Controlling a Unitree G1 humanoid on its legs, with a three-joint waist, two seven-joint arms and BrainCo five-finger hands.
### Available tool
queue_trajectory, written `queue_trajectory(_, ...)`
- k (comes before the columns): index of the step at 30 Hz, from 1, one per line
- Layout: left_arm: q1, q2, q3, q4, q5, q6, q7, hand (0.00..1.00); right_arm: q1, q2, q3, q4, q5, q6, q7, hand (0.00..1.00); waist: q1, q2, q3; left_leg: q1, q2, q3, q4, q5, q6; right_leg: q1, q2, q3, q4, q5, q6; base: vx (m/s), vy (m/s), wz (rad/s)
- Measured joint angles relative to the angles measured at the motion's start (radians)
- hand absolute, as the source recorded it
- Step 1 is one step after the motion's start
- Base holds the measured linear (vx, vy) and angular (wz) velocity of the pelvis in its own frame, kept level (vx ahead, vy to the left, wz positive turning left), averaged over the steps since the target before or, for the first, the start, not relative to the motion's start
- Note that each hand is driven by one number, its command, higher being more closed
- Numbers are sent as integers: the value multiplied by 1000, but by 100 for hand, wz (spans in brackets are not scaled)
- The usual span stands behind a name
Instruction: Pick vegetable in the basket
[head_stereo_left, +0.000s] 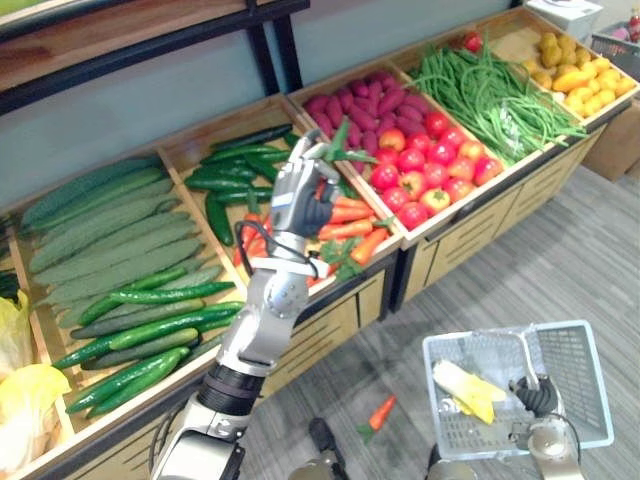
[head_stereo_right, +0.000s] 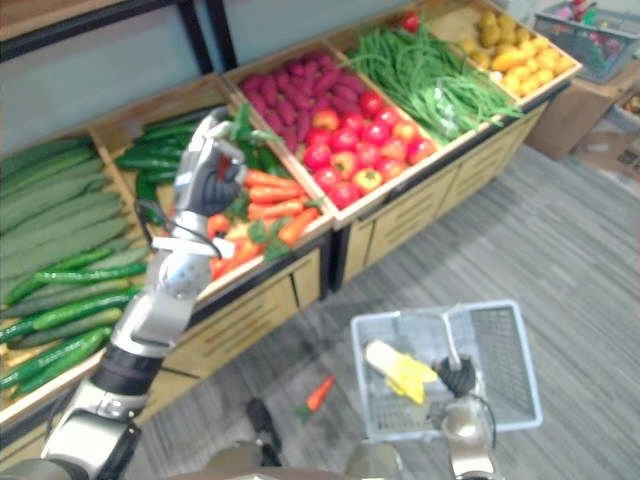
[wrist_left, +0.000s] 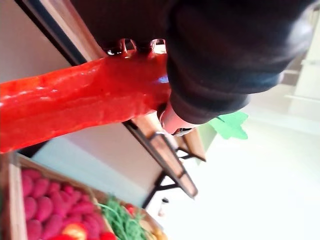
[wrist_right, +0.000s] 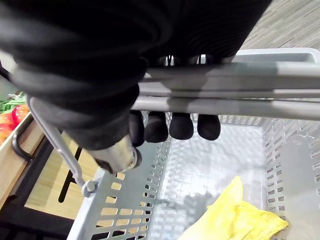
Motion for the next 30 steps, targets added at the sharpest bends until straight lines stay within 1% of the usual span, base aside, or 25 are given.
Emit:
queue_trajectory(3,14,-8,-60,-20,-40,-25,-29,100,-17,-17,-1,17,2,16,43,100,1,0,-9,14,-6,0,0,0,1,15,-6,-1,-1,1,1,42,-10,2)
queue_trajectory(4,22,-8,-105,-32,-58,-35,-46,100,-27,-23,0,32,5,22,71,100,1,-1,-21,17,-8,0,0,-1,3,18,-9,-1,-1,1,1,36,-11,1)
queue_trajectory(6,23,-12,-144,-36,-76,-54,-64,100,-42,-26,-1,41,13,42,99,100,2,-2,-23,26,-7,0,0,-2,4,27,-11,-2,-1,1,2,35,-16,1)
queue_trajectory(9,47,-48,-219,-41,-86,-81,-103,100,-54,-32,-3,43,40,83,152,100,13,-2,-38,37,-11,4,0,-9,8,37,-18,-2,-1,1,2,0,0,0)
queue_trajectory(12,74,-67,-276,-59,-115,-98,-124,100,-57,-32,-20,43,40,102,184,100,14,-3,-41,41,-15,5,0,-12,7,45,-23,-9,-3,0,1,13,-5,3)
queue_trajectory(13,90,-69,-294,-73,-116,-98,-133,100,-60,-32,-29,40,40,117,195,100,15,-4,-44,44,-18,8,0,-14,7,45,-26,-9,-5,0,1,0,0,0)
queue_trajectory(14,96,-71,-304,-75,-116,-100,-137,100,-60,-32,-38,40,40,123,204,100,15,-5,-46,46,-19,9,0,-15,7,48,-27,-9,-8,0,1,0,0,0)
queue_trajectory(17,127,-90,-349,-74,-118,-101,-170,100,-61,-34,-68,19,40,166,254,100,15,-12,-63,52,-29,20,0,-25,11,54,-36,-9,-17,2,3,22,4,0)
queue_trajectory(19,141,-96,-368,-74,-118,-104,-185,100,-60,-34,-84,-6,40,183,276,100,15,-19,-71,54,-33,27,0,-29,11,55,-42,-8,-17,3,5,50,4,-3)
queue_trajectory(21,160,-100,-381,-74,-118,-116,-195,100,-59,-34,-91,-48,42,203,304,100,14,-14,-80,55,-36,28,0,-26,8,54,-46,-2,-15,10,17,61,-5,-6)
queue_trajectory(22,181,-116,-382,-74,-118,-120,-198,100,-59,-34,-97,-73,42,209,319,100,14,-12,-82,56,-37,29,0,-26,8,53,-47,0,-14,13,22,41,-14,-4)
queue_trajectory(24,202,-138,-390,-72,-118,-120,-200,100,-58,-34,-112,-103,43,228,345,100,13,-10,-83,56,-36,29,0,-26,8,52,-46,0,-11,13,22,19,-11,-1)
queue_trajectory(25,213,-151,-400,-65,-118,-122,-200,100,-55,-34,-120,-131,43,250,360,100,13,-8,-84,56,-36,29,0,-26,8,50,-46,2,-9,11,20,0,0,0)
queue_trajectory(26,216,-158,-403,-58,-118,-123,-201,100,-52,-34,-120,-143,43,255,366,100,13,-9,-84,56,-36,30,0,-26,8,49,-46,3,-8,11,19,0,0,0)
queue_trajectory(29,217,-187,-430,11,-117,-124,-200,100,-40,-29,-118,-214,43,284,398,100,12,-8,-84,56,-35,35,0,-26,8,45,-46,8,-7,10,20,30,-24,-4)
queue_trajectory(30,217,-202,-439,43,-117,-124,-200,100,-28,-28,-118,-246,42,290,411,100,12,-8,-84,56,-35,37,0,-26,9,44,-46,9,-7,7,25,31,-21,-4)
